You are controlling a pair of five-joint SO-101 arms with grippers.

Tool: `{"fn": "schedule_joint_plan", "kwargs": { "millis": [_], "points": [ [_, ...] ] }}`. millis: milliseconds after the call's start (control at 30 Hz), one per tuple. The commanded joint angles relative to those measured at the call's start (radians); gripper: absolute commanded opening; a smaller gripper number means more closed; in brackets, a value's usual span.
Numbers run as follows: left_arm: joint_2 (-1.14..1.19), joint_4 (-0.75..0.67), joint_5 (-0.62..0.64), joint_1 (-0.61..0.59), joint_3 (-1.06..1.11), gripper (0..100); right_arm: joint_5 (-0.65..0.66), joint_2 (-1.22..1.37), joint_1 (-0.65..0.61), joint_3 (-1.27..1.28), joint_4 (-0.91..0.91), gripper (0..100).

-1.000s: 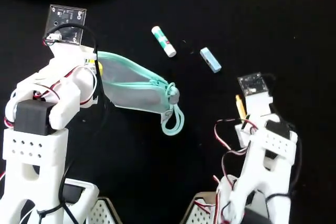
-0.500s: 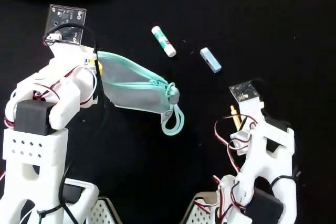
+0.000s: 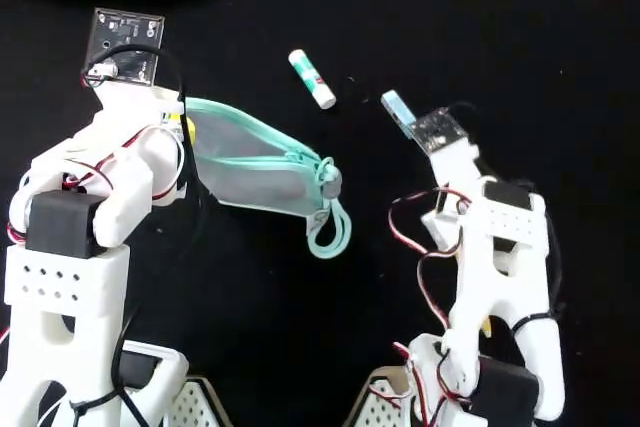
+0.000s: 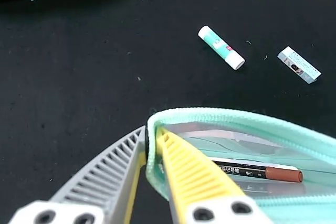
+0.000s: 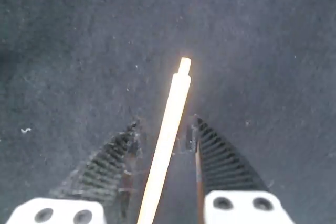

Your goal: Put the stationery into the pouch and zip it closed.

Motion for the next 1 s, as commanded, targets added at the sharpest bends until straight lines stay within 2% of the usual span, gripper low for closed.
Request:
{"fn": "schedule_joint_plan", "kwargs": {
  "millis": [0,233,367,533,600,800,967],
  "points": [
    [0.095,0.058,0.011,-0.008,0.047,3,-0.017,0.021,-0.006,-0.053,-0.069,13.5],
    [0.089,0.06,0.014,-0.008,0.047,3,-0.017,0.3,0.009,-0.116,-0.209,13.6],
    [0.089,0.06,0.014,-0.008,0.047,3,-0.017,0.466,0.038,-0.259,-0.144,13.5],
    [0.089,0.06,0.012,-0.008,0.045,3,-0.009,0.519,0.032,-0.321,-0.077,10.9],
    [0.089,0.06,0.012,-0.008,0.044,3,-0.009,0.509,0.029,-0.317,-0.078,0.9],
    [0.089,0.06,0.011,-0.008,0.042,3,-0.035,0.364,0.031,-0.255,-0.103,1.2],
    [0.092,0.06,0.011,-0.008,0.042,3,-0.097,0.002,0.028,-0.15,-0.095,1.2]
  ]
}}
